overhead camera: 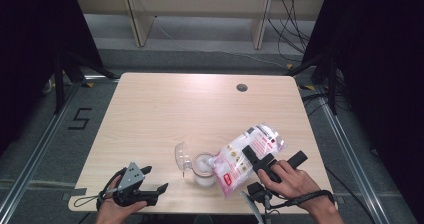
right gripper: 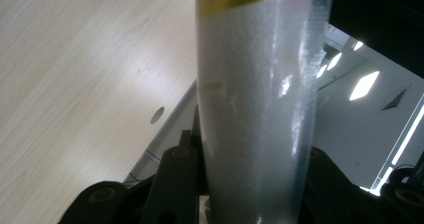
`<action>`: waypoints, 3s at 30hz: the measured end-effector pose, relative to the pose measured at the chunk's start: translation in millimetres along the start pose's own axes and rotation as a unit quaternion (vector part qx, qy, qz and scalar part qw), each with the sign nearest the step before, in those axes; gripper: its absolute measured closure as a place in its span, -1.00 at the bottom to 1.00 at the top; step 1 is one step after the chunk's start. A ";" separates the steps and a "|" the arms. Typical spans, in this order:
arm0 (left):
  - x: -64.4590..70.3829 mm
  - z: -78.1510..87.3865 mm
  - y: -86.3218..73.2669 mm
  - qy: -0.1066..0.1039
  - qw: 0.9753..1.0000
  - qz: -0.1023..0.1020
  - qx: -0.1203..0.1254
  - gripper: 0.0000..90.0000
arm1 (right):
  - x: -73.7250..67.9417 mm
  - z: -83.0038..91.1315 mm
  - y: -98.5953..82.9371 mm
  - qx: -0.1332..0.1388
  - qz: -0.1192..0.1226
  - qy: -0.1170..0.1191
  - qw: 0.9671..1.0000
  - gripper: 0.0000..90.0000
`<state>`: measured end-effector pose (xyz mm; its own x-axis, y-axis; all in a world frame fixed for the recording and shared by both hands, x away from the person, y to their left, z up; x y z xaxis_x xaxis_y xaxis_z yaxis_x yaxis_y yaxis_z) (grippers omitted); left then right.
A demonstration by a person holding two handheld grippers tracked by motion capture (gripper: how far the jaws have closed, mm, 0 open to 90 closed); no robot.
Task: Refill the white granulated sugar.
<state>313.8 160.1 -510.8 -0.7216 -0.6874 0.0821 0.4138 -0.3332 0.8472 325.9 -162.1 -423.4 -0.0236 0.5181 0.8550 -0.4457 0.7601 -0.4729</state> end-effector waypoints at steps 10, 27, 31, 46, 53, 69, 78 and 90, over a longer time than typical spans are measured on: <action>1.2 -0.2 -0.5 -0.001 1.000 0.013 0.001 -0.55 | 0.7 -0.9 2.6 0.004 -0.002 -0.003 1.000 0.66; 1.6 0.0 -0.2 -0.001 1.000 0.012 0.002 -0.55 | 3.0 -0.6 2.8 0.004 0.008 -0.002 1.000 0.66; 1.5 0.2 0.0 -0.001 1.000 0.014 0.003 -0.55 | 2.5 -0.7 3.7 0.007 0.007 0.000 1.000 0.66; 1.6 0.1 -0.1 -0.001 1.000 0.012 0.002 -0.55 | 4.2 -1.6 4.9 0.006 0.024 0.004 1.000 0.66; 1.7 0.3 0.1 -0.001 1.000 0.014 0.004 -0.55 | 5.6 -3.2 4.6 0.006 0.033 0.013 0.999 0.66; 1.3 0.8 0.2 0.002 1.000 0.010 0.003 -0.55 | 5.7 -4.2 4.7 0.008 0.038 0.017 0.999 0.67; 1.6 0.4 0.2 0.000 1.000 0.012 0.003 -0.55 | 7.7 -4.2 4.5 0.005 0.044 0.015 0.999 0.67; 0.2 0.8 0.5 -0.001 1.000 0.000 0.002 -0.55 | 9.1 -4.5 5.0 0.008 0.044 0.016 0.999 0.67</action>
<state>313.5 160.3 -509.9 -0.7227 -0.6862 0.0825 0.4114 -0.3312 0.8492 327.4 -151.8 -419.0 -0.0338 0.5950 0.8030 -0.4570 0.7054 -0.5419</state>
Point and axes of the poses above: each handheld gripper's, and its own axes: z roughly backward along the jaws, y roughly out of its top, x roughly to its right, the point moved 5 cm from there along -z, roughly forward along the jaws, and after that the axes turned 5 degrees about -y, right-handed, at the moved point
